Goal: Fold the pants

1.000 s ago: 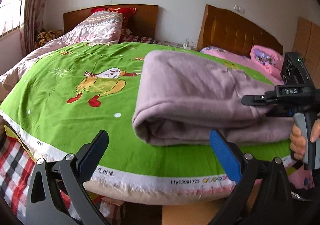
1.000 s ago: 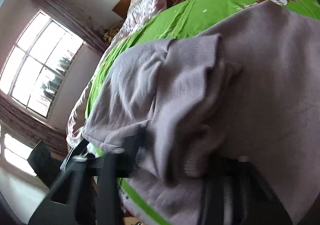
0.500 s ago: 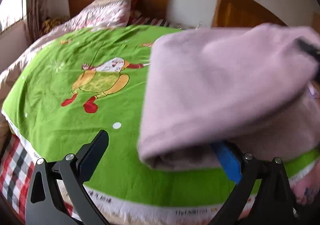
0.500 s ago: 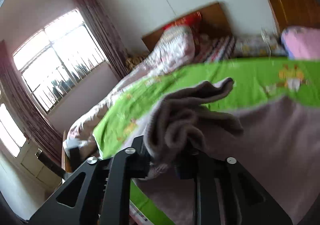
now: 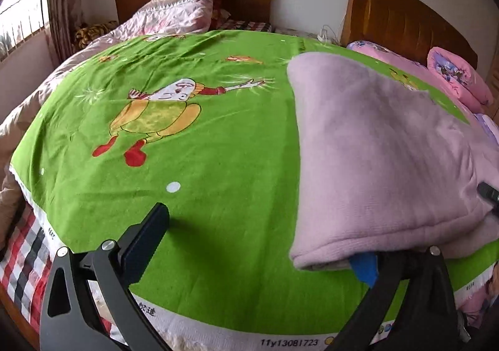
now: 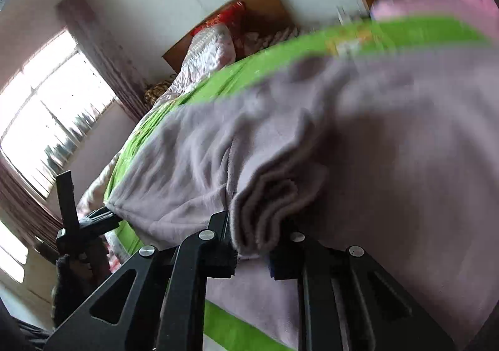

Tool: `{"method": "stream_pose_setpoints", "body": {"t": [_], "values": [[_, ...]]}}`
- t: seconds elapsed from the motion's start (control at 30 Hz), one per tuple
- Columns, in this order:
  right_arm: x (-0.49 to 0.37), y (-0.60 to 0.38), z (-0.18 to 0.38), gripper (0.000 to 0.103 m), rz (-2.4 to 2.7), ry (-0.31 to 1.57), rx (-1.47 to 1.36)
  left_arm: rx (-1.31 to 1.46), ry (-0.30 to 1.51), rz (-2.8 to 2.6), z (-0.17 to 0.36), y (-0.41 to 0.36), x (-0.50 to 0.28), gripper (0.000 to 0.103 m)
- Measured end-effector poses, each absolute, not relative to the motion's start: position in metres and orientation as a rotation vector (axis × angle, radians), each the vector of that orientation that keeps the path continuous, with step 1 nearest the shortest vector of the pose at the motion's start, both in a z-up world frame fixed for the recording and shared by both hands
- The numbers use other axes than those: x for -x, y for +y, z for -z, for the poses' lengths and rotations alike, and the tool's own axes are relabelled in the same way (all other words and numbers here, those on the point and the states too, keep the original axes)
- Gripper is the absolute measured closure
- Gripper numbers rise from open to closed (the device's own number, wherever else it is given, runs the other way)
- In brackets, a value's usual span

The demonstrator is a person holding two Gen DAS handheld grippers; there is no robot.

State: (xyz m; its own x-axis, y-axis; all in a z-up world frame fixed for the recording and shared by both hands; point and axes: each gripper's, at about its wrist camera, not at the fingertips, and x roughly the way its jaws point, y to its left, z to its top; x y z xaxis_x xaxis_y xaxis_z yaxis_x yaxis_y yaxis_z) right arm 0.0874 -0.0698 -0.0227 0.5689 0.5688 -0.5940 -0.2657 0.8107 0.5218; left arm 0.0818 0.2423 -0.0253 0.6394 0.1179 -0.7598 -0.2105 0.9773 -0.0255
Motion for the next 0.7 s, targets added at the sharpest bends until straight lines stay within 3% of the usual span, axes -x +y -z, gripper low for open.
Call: {"method": "stream_pose_setpoints", "body": {"t": [0.5, 0.7], "values": [[-0.088, -0.060, -0.011, 0.087, -0.574, 0.739, -0.363, 0.288, 0.771, -0.192, 0.017, 0.265, -0.065, 0.001], [-0.100, -0.057, 0.031, 0.087, -0.532, 0.911, -0.398, 0.228, 0.762, -0.201, 0.022, 0.260, -0.060, 0.001]]}}
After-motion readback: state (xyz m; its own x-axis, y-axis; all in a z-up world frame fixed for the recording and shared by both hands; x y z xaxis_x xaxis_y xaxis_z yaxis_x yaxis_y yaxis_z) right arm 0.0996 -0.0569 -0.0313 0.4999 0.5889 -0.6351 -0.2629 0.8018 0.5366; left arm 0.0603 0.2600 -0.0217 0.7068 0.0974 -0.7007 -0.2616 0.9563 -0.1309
